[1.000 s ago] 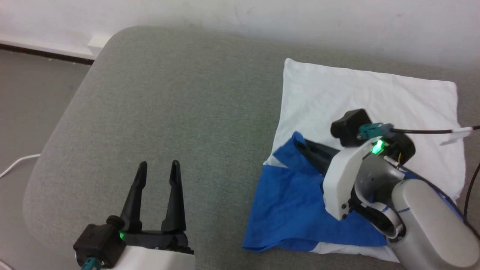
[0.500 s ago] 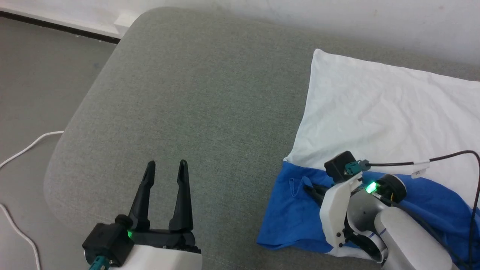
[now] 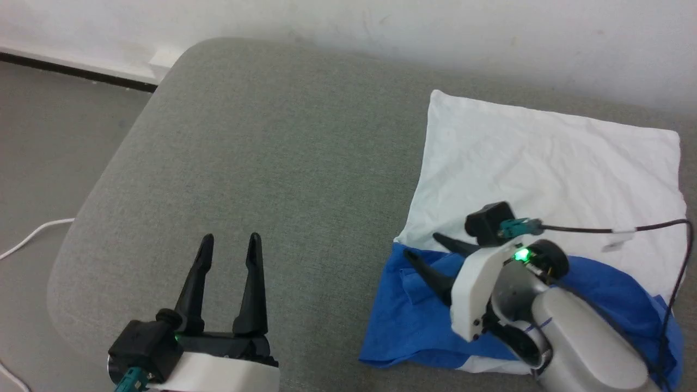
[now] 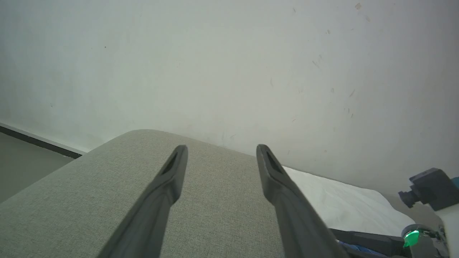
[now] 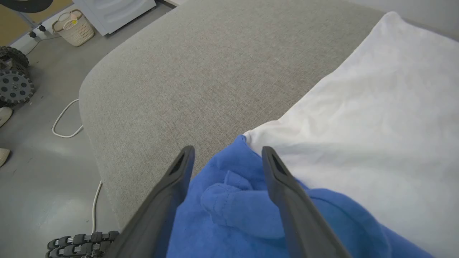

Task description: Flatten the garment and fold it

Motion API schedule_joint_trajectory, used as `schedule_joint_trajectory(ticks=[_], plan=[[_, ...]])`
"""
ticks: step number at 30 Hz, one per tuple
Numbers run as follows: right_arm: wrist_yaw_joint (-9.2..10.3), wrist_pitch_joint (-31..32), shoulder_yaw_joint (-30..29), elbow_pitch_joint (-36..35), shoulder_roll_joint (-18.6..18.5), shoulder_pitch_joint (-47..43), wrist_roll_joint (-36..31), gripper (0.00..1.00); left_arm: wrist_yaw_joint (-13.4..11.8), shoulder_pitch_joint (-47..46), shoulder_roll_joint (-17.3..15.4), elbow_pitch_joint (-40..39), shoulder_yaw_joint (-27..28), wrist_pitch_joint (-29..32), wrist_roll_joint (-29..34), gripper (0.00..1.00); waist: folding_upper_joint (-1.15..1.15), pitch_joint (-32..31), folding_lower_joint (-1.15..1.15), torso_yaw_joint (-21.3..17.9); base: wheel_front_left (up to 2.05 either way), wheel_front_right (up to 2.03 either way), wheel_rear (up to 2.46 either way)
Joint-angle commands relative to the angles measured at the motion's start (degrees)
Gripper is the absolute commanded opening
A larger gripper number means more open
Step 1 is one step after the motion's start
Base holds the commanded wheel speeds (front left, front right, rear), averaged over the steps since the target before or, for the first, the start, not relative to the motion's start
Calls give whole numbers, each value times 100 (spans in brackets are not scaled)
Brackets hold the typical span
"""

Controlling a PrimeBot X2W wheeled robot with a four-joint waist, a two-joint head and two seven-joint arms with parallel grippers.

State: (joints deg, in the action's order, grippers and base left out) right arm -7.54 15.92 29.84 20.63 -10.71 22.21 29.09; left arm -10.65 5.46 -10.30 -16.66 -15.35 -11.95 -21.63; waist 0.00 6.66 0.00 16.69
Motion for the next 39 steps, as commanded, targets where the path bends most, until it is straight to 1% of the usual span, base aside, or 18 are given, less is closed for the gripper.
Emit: schedule_joint_trajectory(ticks=[1, 4, 7, 10, 11, 12, 14, 17, 19, 21, 24, 27, 34, 39], plan=[[5, -70, -204, -248, -162, 30, 91, 100, -3, 17, -54, -50, 24, 45, -17, 100, 0, -161, 0, -213, 0, 0, 0], [5, -139, -713, -728, -392, -147, 129, 100, -19, 71, -102, -102, 37, 100, -24, 100, 0, -245, 0, -379, 0, 0, 0], [5, -169, -1322, -1199, -583, -450, 7, 100, -35, 122, -142, -145, 51, 148, -36, 100, 0, -305, 0, -551, 0, 0, 0], [5, -218, -2056, -1648, -663, -861, -150, 100, -47, 147, -160, -179, 48, 174, -42, 100, 0, -322, 0, -699, 0, 0, 0], [5, -218, -2056, -1648, -663, -861, -150, 100, -47, 147, -160, -179, 48, 174, -42, 100, 0, -322, 0, -699, 0, 0, 0], [5, -256, -2327, -1802, -662, -1014, -231, 100, -52, 150, -160, -188, 44, 177, -43, 100, 0, -321, 0, -739, 0, 0, 0], [5, -348, -2895, -2121, -600, -1339, -439, 100, -63, 153, -161, -199, 35, 179, -36, 100, 0, -308, 0, -814, 0, 0, 0], [5, -519, -3679, -2609, -352, -1834, -796, 100, -86, 167, -159, -204, 24, 164, -19, 100, 0, -279, 0, -925, 0, 0, 0], [5, -680, -4079, -2939, -138, -2159, -1080, 100, -98, 185, -159, -194, 16, 143, -3, 100, 0, -264, 0, -984, 0, 0, 0], [5, -854, -4346, -3219, 122, -2468, -1334, 100, -113, 214, -157, -179, 8, 109, 17, 100, 0, -248, 0, -1036, 0, 0, 0], [5, -1136, -4593, -3481, 486, -2880, -1674, 100, -115, 268, -163, -117, -50, 75, 71, 100, 0, -226, 0, -1095, 0, 0, 0], [5, -1391, -4688, -3509, 689, -3171, -1860, 100, -152, 341, -147, -28, -75, 27, 109, 100, 0, -208, 0, -1144, 0, 0, 0], [5, -1594, -4557, -3436, 778, -3307, -1859, 100, -173, 391, -101, 98, -98, -51, 102, 100, 0, -165, 0, -1246, 0, 0, 0], [5, -1547, -4474, -3546, 781, -3140, -1860, 100, -74, -68, -208, 44, -170, 138, 214, 100, 0, 20, 0, -1272, 0, 0, 0]])
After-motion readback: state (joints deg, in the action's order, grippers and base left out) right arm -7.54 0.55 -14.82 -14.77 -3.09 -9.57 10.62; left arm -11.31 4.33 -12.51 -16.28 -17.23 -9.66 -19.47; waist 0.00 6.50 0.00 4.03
